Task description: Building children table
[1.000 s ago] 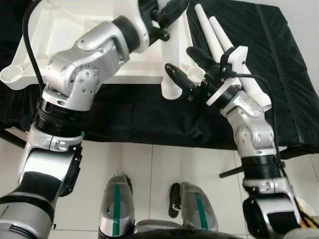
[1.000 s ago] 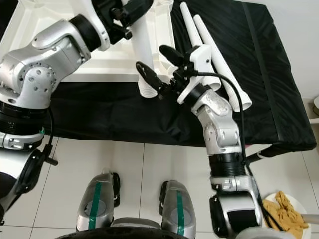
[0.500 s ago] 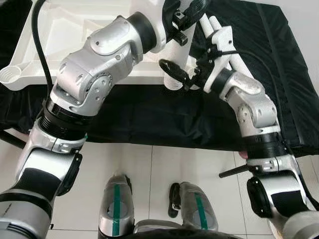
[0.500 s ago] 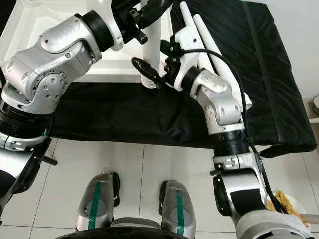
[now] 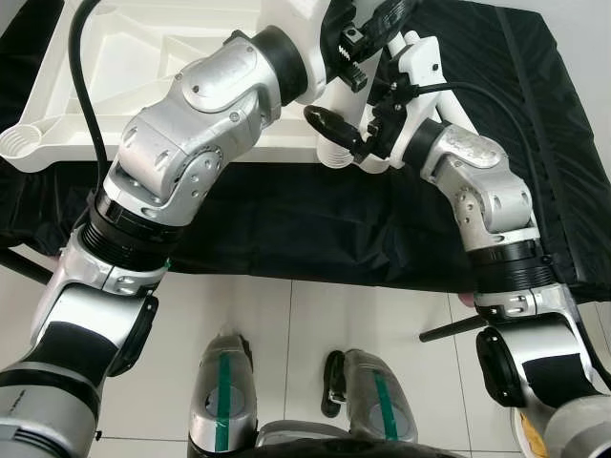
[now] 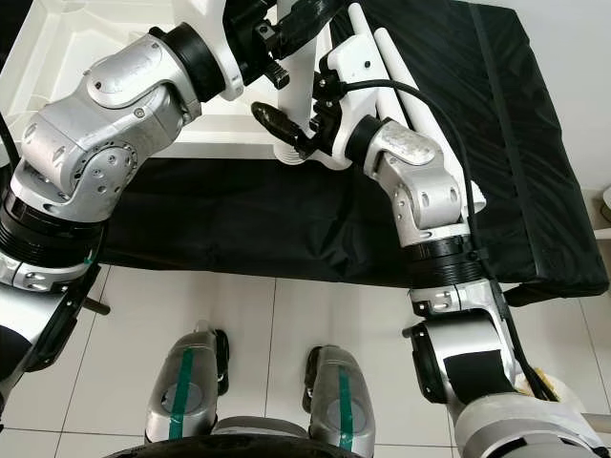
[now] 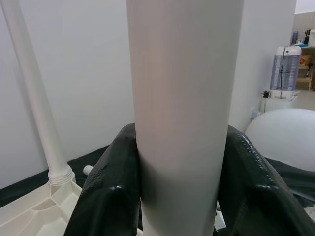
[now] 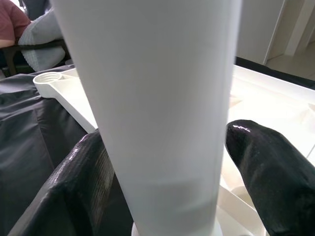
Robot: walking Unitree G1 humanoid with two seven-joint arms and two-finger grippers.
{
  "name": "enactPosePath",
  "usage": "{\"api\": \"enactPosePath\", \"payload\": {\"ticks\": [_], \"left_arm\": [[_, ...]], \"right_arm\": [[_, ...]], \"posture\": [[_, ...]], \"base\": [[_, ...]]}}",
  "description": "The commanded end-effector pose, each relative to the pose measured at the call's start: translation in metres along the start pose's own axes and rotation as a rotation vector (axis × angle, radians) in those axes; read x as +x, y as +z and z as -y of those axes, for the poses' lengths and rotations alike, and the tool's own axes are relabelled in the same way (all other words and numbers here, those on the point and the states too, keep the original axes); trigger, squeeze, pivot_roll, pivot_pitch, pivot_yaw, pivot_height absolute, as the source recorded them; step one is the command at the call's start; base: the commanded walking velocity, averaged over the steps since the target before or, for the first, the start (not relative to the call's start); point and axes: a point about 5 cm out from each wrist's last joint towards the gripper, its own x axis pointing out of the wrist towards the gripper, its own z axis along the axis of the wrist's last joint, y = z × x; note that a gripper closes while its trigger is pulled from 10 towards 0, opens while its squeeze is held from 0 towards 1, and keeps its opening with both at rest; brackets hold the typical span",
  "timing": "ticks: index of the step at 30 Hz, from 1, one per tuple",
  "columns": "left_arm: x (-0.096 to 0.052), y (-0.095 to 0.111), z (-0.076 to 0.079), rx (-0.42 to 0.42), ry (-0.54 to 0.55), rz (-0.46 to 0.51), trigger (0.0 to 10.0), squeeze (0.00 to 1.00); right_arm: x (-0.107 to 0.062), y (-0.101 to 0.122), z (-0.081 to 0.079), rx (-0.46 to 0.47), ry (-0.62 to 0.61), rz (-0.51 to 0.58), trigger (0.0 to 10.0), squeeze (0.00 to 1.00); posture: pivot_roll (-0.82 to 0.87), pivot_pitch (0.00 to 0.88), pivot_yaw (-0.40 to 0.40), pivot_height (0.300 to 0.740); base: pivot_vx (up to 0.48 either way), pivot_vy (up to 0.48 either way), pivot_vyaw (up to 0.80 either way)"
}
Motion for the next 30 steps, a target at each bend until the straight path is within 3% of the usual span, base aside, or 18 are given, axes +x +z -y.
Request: {"api": "enactPosePath", "payload": {"ticks": [1,9,11,12,13,27,28,30], "left_arm": [[0.0004,0.0028,0.0135,0.027,-0.230,0.014,10.0,0.00],[0.0017,0.0023,0.0142,0.034,-0.240,0.016,10.0,0.00],[0.0017,0.0023,0.0145,0.035,-0.242,0.017,10.0,0.00],[0.0018,0.0022,0.0146,0.035,-0.242,0.017,10.0,0.00],[0.0019,0.0022,0.0147,0.035,-0.242,0.017,10.0,0.00],[0.0029,0.0038,0.0158,0.032,-0.244,0.025,10.0,0.00],[0.0029,0.0041,0.0160,0.032,-0.246,0.027,10.0,0.00],[0.0027,0.0044,0.0163,0.032,-0.250,0.030,10.0,0.00]], "right_arm": [[-0.0015,-0.0007,0.0021,-0.006,-0.002,-0.017,10.0,0.00],[-0.0054,-0.0022,0.0035,-0.018,-0.003,-0.032,10.0,0.00],[-0.0056,-0.0022,0.0033,-0.020,-0.003,-0.030,9.4,0.00],[-0.0054,-0.0017,0.0032,-0.018,-0.002,-0.025,7.8,0.00],[-0.0052,-0.0006,0.0024,-0.012,0.008,-0.016,0.0,0.00],[-0.0036,0.0057,0.0028,-0.004,0.021,0.027,0.0,0.00],[-0.0034,0.0059,0.0026,-0.005,0.020,0.030,10.0,0.00],[-0.0031,0.0058,0.0025,0.000,0.019,0.032,10.0,0.00]], "posture": [[0.05,0.000,-0.042,0.740],[0.05,0.000,-0.037,0.740],[0.05,0.000,-0.036,0.740],[0.05,0.000,-0.036,0.740],[0.05,0.000,-0.034,0.740],[0.05,0.000,-0.036,0.740],[0.05,0.000,-0.036,0.740],[0.05,0.000,-0.036,0.740]], "base": [[0.000,0.000,0.00],[0.000,0.000,0.00],[0.000,0.000,0.00],[0.000,0.000,0.00],[0.000,0.000,0.00],[0.000,0.000,0.00],[0.000,0.000,0.00],[0.000,0.000,0.00]]}}
